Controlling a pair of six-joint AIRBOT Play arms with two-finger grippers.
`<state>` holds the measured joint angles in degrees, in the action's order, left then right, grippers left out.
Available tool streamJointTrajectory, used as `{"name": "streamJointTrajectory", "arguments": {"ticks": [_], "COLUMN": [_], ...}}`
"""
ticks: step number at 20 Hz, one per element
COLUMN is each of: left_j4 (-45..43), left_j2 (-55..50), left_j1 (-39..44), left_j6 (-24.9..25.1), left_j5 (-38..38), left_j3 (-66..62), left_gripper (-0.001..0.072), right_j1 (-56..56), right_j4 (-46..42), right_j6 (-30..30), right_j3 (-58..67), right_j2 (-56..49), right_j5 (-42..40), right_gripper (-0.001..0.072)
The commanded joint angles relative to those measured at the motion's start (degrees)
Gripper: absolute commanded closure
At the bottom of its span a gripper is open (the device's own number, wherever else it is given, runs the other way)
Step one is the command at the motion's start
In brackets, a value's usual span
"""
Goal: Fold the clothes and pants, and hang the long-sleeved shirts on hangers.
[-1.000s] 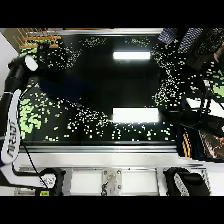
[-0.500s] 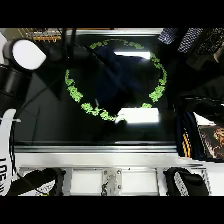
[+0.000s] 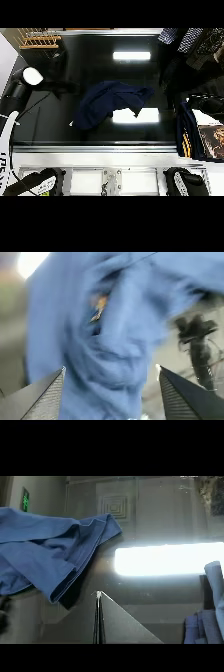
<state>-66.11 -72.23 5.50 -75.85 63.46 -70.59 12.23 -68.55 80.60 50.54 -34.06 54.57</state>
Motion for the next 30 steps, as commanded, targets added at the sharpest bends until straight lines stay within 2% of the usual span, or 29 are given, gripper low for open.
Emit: {"name": "streamJointTrajectory", "arguments": {"ticks": [1,4,8,12,16,17,18,19,20,26,27,28,29,30], "left_j4": [0.3,0.3,3.9,4.1,4.1,4.1,4.1,4.1,4.1,4.1,4.1,4.1,4.1,3.9], "left_j2": [1.4,2.4,2.3,1.7,-5.8,-8.0,-9.8,-11.3,-12.2,-6.4,-5.0,-4.0,-3.0,-2.5], "left_j1": [-8.8,-8.1,1.2,10.9,11.7,10.8,9.8,8.6,7.6,-0.2,-1.0,-1.5,-1.6,-1.5], "left_j6": [-2.6,-2.6,-3.3,-5.9,-10.4,-11.7,-11.8,-11.8,-11.7,-7.8,-6.8,-6.4,-6.4,-5.8], "left_j5": [3.0,2.3,-2.6,-13.1,-15.9,-15.6,-15.0,-14.5,-13.9,-8.5,-7.6,-7.1,-6.5,-6.4], "left_j3": [9.8,19.3,25.4,25.5,21.9,20.5,19.1,17.7,16.6,10.5,10.1,10.0,10.0,10.0], "left_gripper": [0.0096,0.0096,0.0096,0.0095,0.0098,0.0169,0.0468,0.0633,0.07,0.0701,0.0701,0.07,0.07,0.07], "right_j1": [0.1,0.1,0.0,0.0,0.0,0.0,-0.1,-0.5,-0.7,-0.9,-1.2,-1.8,-2.5,-3.6], "right_j4": [-0.2,-0.2,0.9,1.8,1.7,1.7,1.7,1.7,1.7,1.7,1.9,2.4,3.8,5.1], "right_j6": [0.0,0.0,0.0,0.0,-0.1,-0.3,-0.3,-0.3,-0.2,-0.6,-2.6,-5.3,-7.6,-10.9], "right_j3": [0.0,0.0,0.0,0.0,-0.4,-0.4,-0.4,-0.4,-0.3,4.9,6.6,8.5,10.2,12.1], "right_j2": [-0.1,-0.4,-1.8,-3.5,-4.9,-5.5,-6.3,-7.4,-8.7,-26.2,-30.1,-34.4,-38.1,-41.7], "right_j5": [-0.1,-0.1,0.0,2.6,5.3,5.9,6.4,6.6,6.6,4.5,3.1,1.2,-0.6,-2.5], "right_gripper": [0.07,0.07,0.07,0.07,0.07,0.07,0.07,0.07,0.0701,0.0699,0.067,0.0465,0.0304,0.03]}}
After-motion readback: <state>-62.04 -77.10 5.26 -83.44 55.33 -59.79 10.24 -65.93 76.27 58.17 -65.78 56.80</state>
